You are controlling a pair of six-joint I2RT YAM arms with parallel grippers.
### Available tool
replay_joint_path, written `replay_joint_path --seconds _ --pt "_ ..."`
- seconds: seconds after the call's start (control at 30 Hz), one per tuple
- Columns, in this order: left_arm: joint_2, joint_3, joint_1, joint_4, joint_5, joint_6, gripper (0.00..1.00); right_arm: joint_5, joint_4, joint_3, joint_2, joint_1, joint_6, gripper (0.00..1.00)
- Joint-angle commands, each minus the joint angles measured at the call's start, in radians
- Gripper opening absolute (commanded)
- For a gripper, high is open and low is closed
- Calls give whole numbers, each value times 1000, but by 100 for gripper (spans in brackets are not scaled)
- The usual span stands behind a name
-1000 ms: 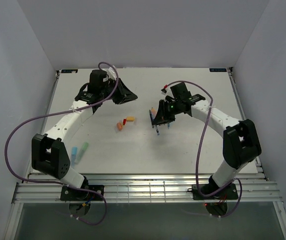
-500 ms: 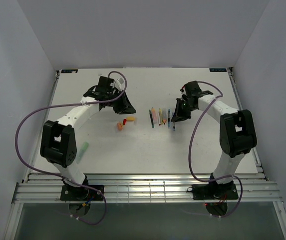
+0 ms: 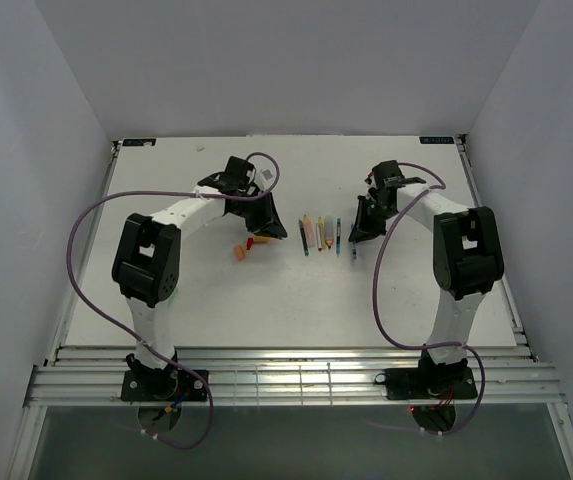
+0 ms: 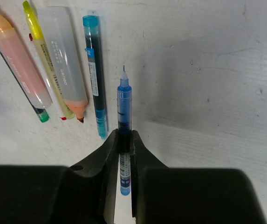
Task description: Open the pen caps
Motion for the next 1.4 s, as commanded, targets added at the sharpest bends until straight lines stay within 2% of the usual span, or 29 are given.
replay_joint_path --seconds 0.0,0.4,0.57,0.7,0.83,1.17,1.37 --pt "25 60 -9 -25 -4 40 0 -11 9 57 25 -3 -22 8" --pt "122 117 -28 -93 -114 62 0 -42 7 72 51 -3 -11 14" --pt "163 144 -35 -127 -154 63 0 -53 12 58 53 -3 -16 22" --pt "169 155 -40 -151 -203 71 1 -54 12 51 39 -3 -19 34" --pt "177 161 -46 -171 -231 80 2 -60 9 43 13 -3 -19 39" --pt "201 198 -72 -219 -293 89 13 -102 13 -44 -133 3 7 41" --pt "221 219 -80 -249 -341 85 28 -94 18 -110 -222 5 -5 41"
